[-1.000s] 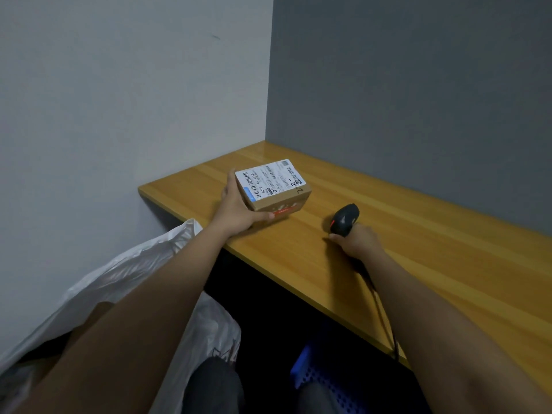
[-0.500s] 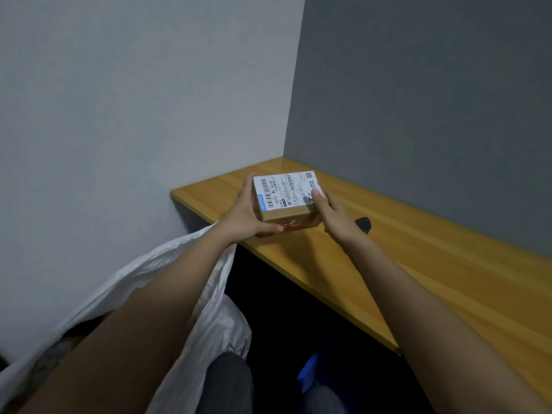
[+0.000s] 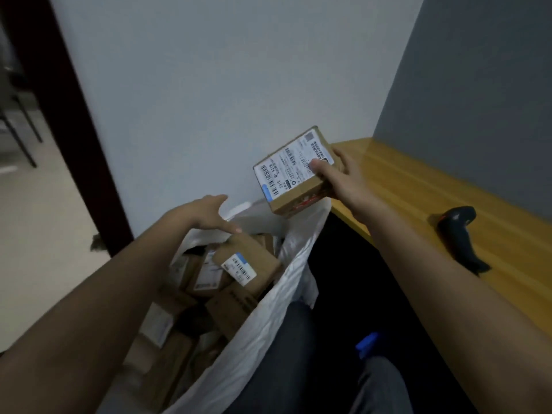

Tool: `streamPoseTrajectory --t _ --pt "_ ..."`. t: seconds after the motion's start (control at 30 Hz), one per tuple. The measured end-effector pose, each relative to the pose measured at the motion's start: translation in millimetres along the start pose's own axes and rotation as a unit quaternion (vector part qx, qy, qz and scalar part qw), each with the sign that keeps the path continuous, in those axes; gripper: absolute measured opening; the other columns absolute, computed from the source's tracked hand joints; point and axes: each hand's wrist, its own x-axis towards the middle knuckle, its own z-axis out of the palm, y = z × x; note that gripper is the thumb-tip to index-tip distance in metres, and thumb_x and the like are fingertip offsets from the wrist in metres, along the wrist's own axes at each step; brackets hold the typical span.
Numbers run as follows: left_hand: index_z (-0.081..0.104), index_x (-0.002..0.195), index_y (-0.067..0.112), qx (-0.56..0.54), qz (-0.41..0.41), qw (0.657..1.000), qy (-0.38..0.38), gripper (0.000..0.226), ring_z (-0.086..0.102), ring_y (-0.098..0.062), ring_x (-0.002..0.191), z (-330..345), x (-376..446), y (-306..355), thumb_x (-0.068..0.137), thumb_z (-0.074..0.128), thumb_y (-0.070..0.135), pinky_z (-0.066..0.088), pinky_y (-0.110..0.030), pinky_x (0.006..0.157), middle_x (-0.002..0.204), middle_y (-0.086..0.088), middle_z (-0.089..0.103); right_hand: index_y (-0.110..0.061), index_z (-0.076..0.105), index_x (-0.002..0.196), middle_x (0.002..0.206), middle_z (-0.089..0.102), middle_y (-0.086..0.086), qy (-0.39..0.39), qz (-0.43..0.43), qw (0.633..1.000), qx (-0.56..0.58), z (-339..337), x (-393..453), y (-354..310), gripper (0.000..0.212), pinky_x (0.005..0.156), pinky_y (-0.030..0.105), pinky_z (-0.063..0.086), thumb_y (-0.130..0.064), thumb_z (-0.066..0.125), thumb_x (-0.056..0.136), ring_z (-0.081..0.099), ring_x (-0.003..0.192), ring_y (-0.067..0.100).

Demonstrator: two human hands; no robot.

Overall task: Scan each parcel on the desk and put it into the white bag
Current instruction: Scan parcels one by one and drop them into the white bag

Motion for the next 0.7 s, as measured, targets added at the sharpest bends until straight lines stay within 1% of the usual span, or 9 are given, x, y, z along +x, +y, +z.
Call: streamPoseTrajectory --t 0.1,0.2,0.3,0.4,0.47,0.53,0.6,0.63,0.7 --pt "0.034 0.148 0.016 -0.008 -0.037 0.998 0.047 0.080 0.039 -0.026 0.135 19.9 -2.0 -37.3 0.083 0.073 0.041 0.035 -0.038 0.107 0.150 -0.009 0.039 -0.030 0.052 0.130 0.108 0.067 -0.008 -0.043 -0.039 0.996 -0.073 28.7 -7.5 5.6 0.049 0.087 0.026 0.055 -0.030 0.074 0.085 0.068 0.096 0.010" --pt "0.066 0.112 0.014 0.003 -0.031 0.986 0.165 0.024 0.058 -0.029 0.104 33.6 -0.1 -56.8 0.091 0.062 0.027 0.042 -0.032 0.075 0.116 -0.012 0.065 -0.028 0.049 0.135 0.115 0.064 -0.004 -0.086 -0.055 0.986 -0.134 48.7 -12.8 21.0 0.062 0.088 0.021 0.053 -0.032 0.078 0.081 0.064 0.100 0.008" --pt "0.070 0.093 0.008 -0.053 0.001 0.968 0.247 0.022 0.059 -0.027 0.084 34.0 4.6 -59.4 0.094 0.057 0.025 0.035 -0.029 0.065 0.095 -0.012 0.068 -0.028 0.039 0.143 0.131 0.053 0.000 -0.130 -0.063 0.972 -0.187 58.5 -22.5 38.5 0.076 0.093 0.019 0.049 -0.036 0.080 0.079 0.056 0.115 0.014" --pt "0.067 0.080 0.010 -0.108 0.049 0.946 0.301 0.025 0.057 -0.025 0.074 25.2 9.1 -52.4 0.095 0.058 0.027 0.034 -0.029 0.062 0.077 -0.007 0.064 -0.031 0.036 0.141 0.137 0.042 0.002 -0.147 -0.136 0.943 -0.266 69.6 -36.5 56.9 0.078 0.107 0.041 0.040 -0.043 0.077 0.075 0.042 0.127 0.018" --pt "0.056 0.064 0.014 -0.145 0.079 0.934 0.318 0.033 0.052 -0.022 0.066 21.9 12.0 -45.2 0.095 0.058 0.027 0.031 -0.030 0.057 0.062 -0.002 0.054 -0.023 0.036 0.144 0.142 0.037 0.008 -0.166 -0.226 0.901 -0.330 81.2 -45.4 74.5 0.077 0.110 0.050 0.033 -0.048 0.070 0.080 0.034 0.131 0.024" --pt "0.059 0.067 0.012 -0.193 0.089 0.922 0.324 0.031 0.053 -0.019 0.067 20.6 14.8 -39.2 0.094 0.059 0.027 0.034 -0.027 0.057 0.063 -0.001 0.057 -0.026 0.031 0.152 0.156 0.024 0.011 -0.225 -0.287 0.810 -0.460 93.4 -50.4 91.7 0.083 0.117 0.058 0.016 -0.067 0.052 0.084 0.018 0.143 0.032" --pt "0.069 0.079 0.008 -0.223 0.091 0.914 0.327 0.024 0.060 -0.018 0.076 21.1 17.8 -35.7 0.093 0.061 0.025 0.040 -0.027 0.065 0.075 -0.005 0.067 -0.041 0.024 0.152 0.165 0.002 0.005 -0.302 -0.275 0.722 -0.559 100.0 -55.2 101.2 0.084 0.118 0.057 -0.008 -0.081 0.032 0.079 -0.006 0.149 0.031" --pt "0.072 0.083 0.007 -0.231 0.091 0.912 0.327 0.022 0.063 -0.019 0.080 21.6 18.6 -34.6 0.092 0.062 0.025 0.043 -0.028 0.069 0.080 -0.006 0.069 -0.046 0.031 0.149 0.165 0.000 0.001 -0.318 -0.259 0.726 -0.552 98.7 -56.1 102.4 0.077 0.117 0.054 -0.010 -0.080 0.029 0.080 -0.009 0.149 0.028" --pt "0.073 0.087 0.006 -0.248 0.090 0.907 0.328 0.021 0.064 -0.021 0.082 22.8 19.7 -32.6 0.092 0.062 0.023 0.045 -0.030 0.073 0.084 -0.008 0.071 -0.045 0.056 0.133 0.164 0.015 0.000 -0.273 -0.244 0.797 -0.480 93.7 -55.1 95.7 0.059 0.118 0.052 0.001 -0.071 0.035 0.085 0.005 0.148 0.030"
